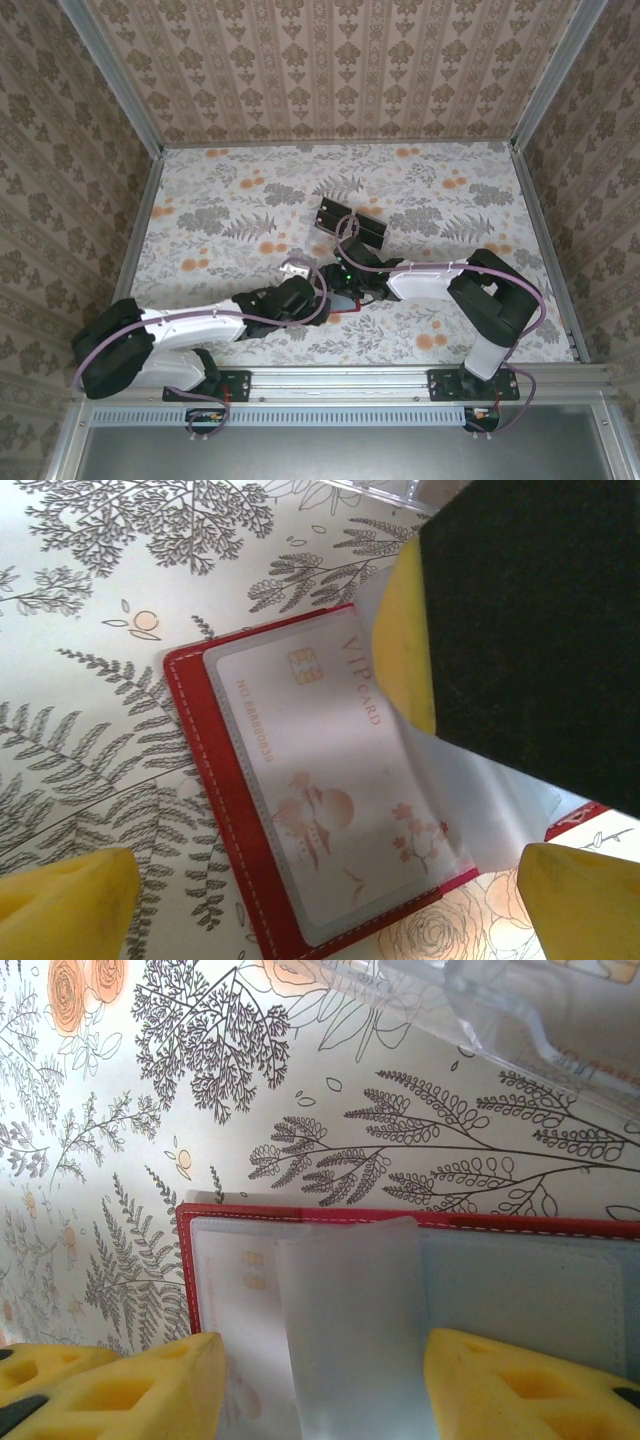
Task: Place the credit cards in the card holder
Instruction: Flip over the card slot on the card holder.
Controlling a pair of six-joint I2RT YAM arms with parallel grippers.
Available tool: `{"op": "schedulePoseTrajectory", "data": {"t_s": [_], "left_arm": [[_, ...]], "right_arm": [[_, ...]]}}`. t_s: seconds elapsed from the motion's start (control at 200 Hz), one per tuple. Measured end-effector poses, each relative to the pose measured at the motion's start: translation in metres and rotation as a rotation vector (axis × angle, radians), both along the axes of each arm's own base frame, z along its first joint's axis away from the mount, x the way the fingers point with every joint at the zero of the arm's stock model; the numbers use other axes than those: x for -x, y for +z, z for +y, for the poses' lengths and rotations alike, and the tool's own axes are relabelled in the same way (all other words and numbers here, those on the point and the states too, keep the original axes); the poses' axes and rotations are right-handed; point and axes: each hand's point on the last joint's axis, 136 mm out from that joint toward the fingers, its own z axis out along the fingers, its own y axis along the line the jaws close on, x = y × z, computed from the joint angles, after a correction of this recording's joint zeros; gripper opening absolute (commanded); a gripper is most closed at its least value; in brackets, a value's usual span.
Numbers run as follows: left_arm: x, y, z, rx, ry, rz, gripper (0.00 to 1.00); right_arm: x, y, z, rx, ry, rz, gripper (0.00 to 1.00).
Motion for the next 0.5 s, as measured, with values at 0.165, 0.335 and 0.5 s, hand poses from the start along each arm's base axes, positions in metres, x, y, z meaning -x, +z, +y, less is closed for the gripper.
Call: {"op": "schedulePoseTrajectory", "data": {"t_s": [0.165,0.335,0.5], "left_arm": [[-0.004,0.001,-0.009,0.008,-0.003,-0.011,1.0],[-0.009,0.005,-0.018,0.015,-0.001,-0.023,1.0],[-0.01,-0.001,-0.021,-0.01,-0.001,-0.018,1.0]], "right_arm": [[0.0,0.0,0.001,-0.005,-0.003,0.003,0.57],[0.0,0.0,0.001,-0.006,-0.003,0.003,0.58],[0.0,0.001,0.001,-0.007,-0.005,0.005,0.58]]}}
